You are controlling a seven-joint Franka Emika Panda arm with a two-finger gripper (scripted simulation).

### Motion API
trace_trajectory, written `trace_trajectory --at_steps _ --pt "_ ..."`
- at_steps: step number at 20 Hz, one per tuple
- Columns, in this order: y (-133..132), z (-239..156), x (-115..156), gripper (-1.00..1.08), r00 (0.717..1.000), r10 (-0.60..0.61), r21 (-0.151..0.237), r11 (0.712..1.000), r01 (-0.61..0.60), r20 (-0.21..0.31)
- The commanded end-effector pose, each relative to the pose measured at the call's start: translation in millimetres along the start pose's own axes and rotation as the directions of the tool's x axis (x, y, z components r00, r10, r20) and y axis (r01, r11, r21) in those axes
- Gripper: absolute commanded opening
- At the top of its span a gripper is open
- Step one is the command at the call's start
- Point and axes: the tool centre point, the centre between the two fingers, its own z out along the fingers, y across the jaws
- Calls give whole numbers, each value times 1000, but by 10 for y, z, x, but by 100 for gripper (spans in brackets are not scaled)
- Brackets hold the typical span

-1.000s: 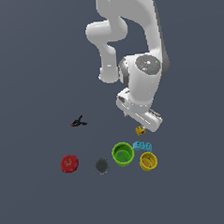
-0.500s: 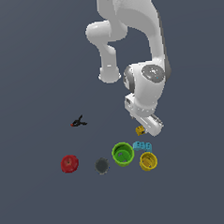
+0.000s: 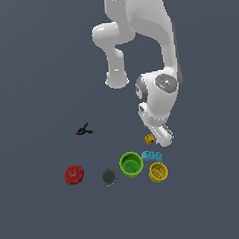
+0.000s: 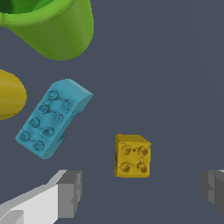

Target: Pick up a designated object from a clutter of objects.

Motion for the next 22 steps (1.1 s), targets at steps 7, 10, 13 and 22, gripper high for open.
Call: trace_trajectory --at_steps 7,10,13,22 --pt "6 81 -65 100 999 51 3 999 -51 1" --pt "7 81 -63 100 999 48 3 999 -48 1" --pt "8 126 -65 100 999 48 3 999 -48 1" --pt "16 491 -69 100 999 50 3 999 -50 1"
